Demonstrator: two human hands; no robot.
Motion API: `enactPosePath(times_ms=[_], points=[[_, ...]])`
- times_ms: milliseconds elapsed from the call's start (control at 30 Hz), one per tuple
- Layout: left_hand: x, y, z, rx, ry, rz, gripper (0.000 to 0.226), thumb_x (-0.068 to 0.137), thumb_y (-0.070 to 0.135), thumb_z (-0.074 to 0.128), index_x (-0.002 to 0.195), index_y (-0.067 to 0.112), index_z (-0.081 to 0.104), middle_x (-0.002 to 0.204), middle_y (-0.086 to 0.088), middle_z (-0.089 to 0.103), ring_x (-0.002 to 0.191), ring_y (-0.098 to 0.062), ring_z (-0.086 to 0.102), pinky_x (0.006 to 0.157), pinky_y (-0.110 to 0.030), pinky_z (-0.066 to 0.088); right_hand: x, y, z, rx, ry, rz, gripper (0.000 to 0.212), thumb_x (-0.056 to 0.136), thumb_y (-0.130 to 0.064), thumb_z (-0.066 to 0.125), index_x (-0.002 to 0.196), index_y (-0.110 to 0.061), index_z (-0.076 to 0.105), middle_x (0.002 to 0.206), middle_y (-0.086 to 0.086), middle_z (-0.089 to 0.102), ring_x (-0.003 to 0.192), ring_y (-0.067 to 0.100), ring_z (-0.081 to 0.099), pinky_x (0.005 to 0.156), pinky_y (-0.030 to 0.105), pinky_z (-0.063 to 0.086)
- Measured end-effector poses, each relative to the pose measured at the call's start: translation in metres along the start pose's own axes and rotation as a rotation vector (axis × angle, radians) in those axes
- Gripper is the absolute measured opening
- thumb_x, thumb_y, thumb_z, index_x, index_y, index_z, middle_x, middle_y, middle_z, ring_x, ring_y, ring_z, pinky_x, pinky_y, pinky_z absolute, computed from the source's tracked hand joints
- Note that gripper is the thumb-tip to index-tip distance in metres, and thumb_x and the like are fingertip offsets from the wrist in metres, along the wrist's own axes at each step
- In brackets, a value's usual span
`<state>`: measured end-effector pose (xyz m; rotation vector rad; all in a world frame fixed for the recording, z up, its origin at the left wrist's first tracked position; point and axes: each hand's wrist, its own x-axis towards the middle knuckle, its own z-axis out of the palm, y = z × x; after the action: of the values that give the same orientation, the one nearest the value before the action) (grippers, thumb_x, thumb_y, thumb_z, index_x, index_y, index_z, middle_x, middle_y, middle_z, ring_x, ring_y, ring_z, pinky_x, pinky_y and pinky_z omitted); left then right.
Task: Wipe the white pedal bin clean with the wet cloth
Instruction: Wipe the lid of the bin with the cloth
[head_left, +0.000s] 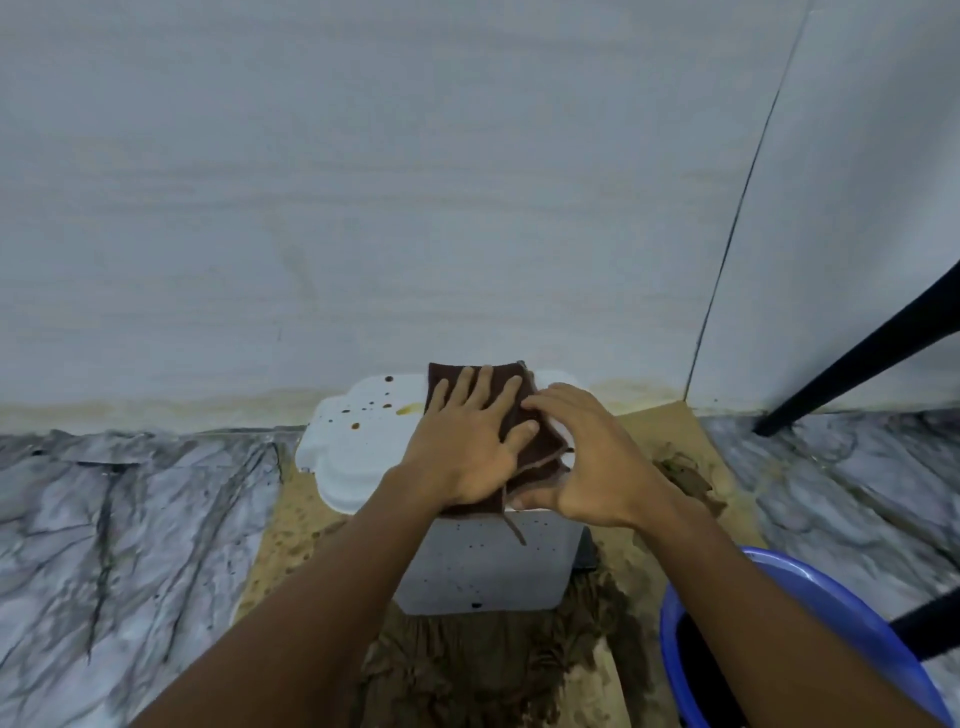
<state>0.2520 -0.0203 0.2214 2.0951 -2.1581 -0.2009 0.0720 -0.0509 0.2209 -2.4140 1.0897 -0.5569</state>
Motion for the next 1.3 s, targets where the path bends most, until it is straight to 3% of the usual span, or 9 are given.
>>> enactPosePath(times_ms=[67, 200, 367, 567, 667, 800, 933, 1133, 1300], points=[[-0.015, -0.012, 0.0, 0.002, 0.018, 0.016, 0.064, 0.101, 0.062, 0.013, 0.159, 0.037, 0.0, 0.167, 0.004, -0.008, 0.153, -0.014, -0.014, 0.125, -0.039, -0.008, 0.0, 0.001, 0.0, 0.049, 0.018, 0.002, 0.106, 0.058, -0.06, 0.088, 0.146, -0.026, 0.04, 0.15, -0.009, 0.038, 0.138, 0.011, 0.034, 0.116, 0.036, 0.034], [-0.037, -0.054, -0.008, 0.032, 0.026, -0.086, 0.065, 0.099, 0.065, 0.011, 0.158, 0.039, 0.001, 0.167, 0.006, -0.008, 0.153, -0.011, -0.012, 0.124, -0.034, -0.009, 0.0, 0.003, 0.002, 0.004, 0.008, 0.004, 0.101, 0.059, -0.064, 0.084, 0.144, -0.031, 0.041, 0.153, -0.012, 0.034, 0.142, 0.009, 0.028, 0.117, 0.028, 0.025], [-0.008, -0.055, -0.016, 0.031, -0.002, -0.22, 0.067, 0.101, 0.062, 0.016, 0.16, 0.032, 0.001, 0.168, -0.002, -0.004, 0.154, -0.021, -0.008, 0.125, -0.044, -0.005, 0.002, 0.006, 0.002, -0.023, -0.002, 0.015, 0.098, 0.06, -0.064, 0.083, 0.143, -0.031, 0.044, 0.157, -0.013, 0.029, 0.146, 0.009, 0.022, 0.12, 0.03, 0.021], [-0.014, -0.003, -0.003, 0.023, 0.011, 0.0, 0.063, 0.103, 0.058, 0.014, 0.159, 0.034, 0.0, 0.167, 0.004, -0.007, 0.153, -0.016, -0.013, 0.125, -0.042, -0.006, 0.002, 0.008, 0.004, 0.03, 0.01, -0.006, 0.101, 0.051, -0.076, 0.08, 0.137, -0.029, 0.051, 0.144, -0.013, 0.044, 0.135, 0.01, 0.038, 0.114, 0.039, 0.037], [-0.043, -0.026, -0.002, 0.013, 0.047, 0.025, 0.06, 0.103, 0.058, 0.013, 0.158, 0.039, 0.001, 0.165, 0.01, -0.01, 0.152, -0.009, -0.016, 0.124, -0.034, -0.01, 0.001, 0.008, 0.004, 0.022, 0.024, -0.012, 0.094, 0.056, -0.068, 0.084, 0.137, -0.031, 0.051, 0.149, -0.014, 0.04, 0.14, 0.008, 0.032, 0.119, 0.036, 0.029], [-0.047, -0.073, -0.011, 0.037, 0.016, -0.14, 0.061, 0.103, 0.058, 0.011, 0.158, 0.036, -0.001, 0.166, 0.006, -0.01, 0.153, -0.013, -0.013, 0.124, -0.035, -0.009, 0.001, 0.007, 0.007, 0.015, 0.022, 0.004, 0.094, 0.058, -0.063, 0.085, 0.139, -0.033, 0.048, 0.153, -0.016, 0.033, 0.144, 0.005, 0.025, 0.118, 0.026, 0.021], [-0.006, -0.058, -0.017, 0.028, -0.016, -0.255, 0.065, 0.103, 0.057, 0.016, 0.16, 0.03, -0.001, 0.168, -0.003, -0.006, 0.154, -0.024, -0.009, 0.124, -0.047, -0.006, 0.003, 0.008, 0.008, 0.009, 0.032, 0.025, 0.094, 0.057, -0.062, 0.085, 0.139, -0.033, 0.047, 0.153, -0.015, 0.033, 0.144, 0.007, 0.025, 0.119, 0.029, 0.023], [-0.008, 0.002, -0.005, 0.026, -0.013, -0.03, 0.061, 0.104, 0.053, 0.014, 0.159, 0.032, -0.002, 0.167, 0.003, -0.009, 0.154, -0.019, -0.014, 0.125, -0.042, -0.009, 0.001, 0.008, 0.007, 0.032, 0.038, 0.006, 0.1, 0.051, -0.071, 0.084, 0.137, -0.029, 0.052, 0.145, -0.013, 0.044, 0.134, 0.008, 0.038, 0.115, 0.033, 0.034], [-0.05, -0.049, -0.007, 0.046, 0.028, -0.036, 0.06, 0.103, 0.058, 0.011, 0.158, 0.037, -0.001, 0.165, 0.01, -0.012, 0.152, -0.01, -0.016, 0.123, -0.033, -0.012, 0.001, 0.006, 0.007, 0.02, 0.034, 0.025, 0.095, 0.055, -0.068, 0.083, 0.138, -0.035, 0.05, 0.152, -0.017, 0.036, 0.143, 0.007, 0.028, 0.12, 0.034, 0.026]])
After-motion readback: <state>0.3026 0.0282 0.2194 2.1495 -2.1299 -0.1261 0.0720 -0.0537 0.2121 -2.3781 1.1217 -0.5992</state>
